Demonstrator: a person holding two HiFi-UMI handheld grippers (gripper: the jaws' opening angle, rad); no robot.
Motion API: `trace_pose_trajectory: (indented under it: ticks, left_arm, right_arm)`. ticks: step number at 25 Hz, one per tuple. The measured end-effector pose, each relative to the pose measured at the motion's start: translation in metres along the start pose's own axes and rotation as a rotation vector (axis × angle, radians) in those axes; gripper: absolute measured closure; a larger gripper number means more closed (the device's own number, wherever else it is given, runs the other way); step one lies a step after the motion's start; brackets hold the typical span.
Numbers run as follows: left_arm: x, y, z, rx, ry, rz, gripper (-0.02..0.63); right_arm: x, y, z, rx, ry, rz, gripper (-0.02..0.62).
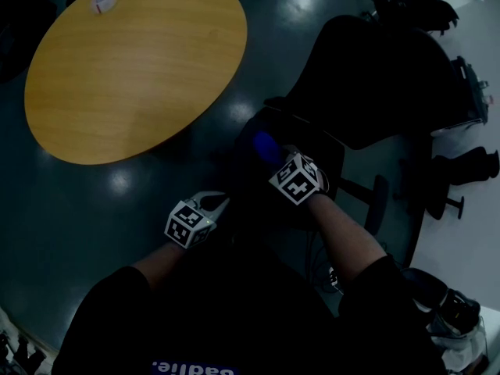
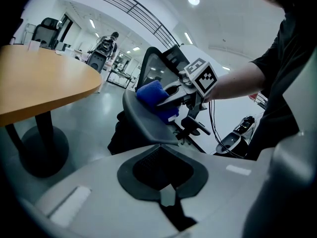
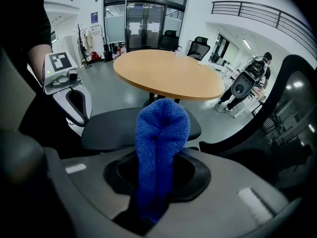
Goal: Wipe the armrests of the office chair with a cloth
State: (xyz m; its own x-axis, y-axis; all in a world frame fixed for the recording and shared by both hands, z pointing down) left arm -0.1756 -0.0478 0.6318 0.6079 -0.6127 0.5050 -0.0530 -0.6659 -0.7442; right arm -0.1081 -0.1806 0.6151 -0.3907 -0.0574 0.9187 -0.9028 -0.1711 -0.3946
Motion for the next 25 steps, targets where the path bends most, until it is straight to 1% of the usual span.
trace_pose_trajectory:
  ticks: [10, 19, 25]
  left_arm:
    - [0.005, -0.001, 0.001, 0.013, -0.006, -0.009, 0.589]
    - [0.008, -0.002, 0.002, 0.02, -0.015, -0.016, 0.589]
    - [0.008, -0.003, 0.002, 0.036, -0.023, -0.025, 0.589]
  right_arm:
    - [-0.001, -0.006, -0.029, -0.019, 0.032, 0.008, 0.485]
    - [-0.002, -0.011, -0.072, -0.041, 0.091, 0.022, 0.485]
    - [-0.003, -0.013, -0.098, -0.018, 0.128, 0.045, 0.485]
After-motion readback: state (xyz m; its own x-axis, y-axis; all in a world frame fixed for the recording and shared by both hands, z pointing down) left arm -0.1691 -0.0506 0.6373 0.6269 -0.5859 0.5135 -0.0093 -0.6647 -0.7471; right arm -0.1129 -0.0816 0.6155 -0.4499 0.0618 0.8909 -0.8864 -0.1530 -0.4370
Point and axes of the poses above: the fingertips, and each gripper's own axes: x forward along the fingers, z to its right, y out of its top, the point moved 1 cm from there along -x, backward along the fingers, and after that the axes turned 9 degrees about y, right-handed, at the moved point
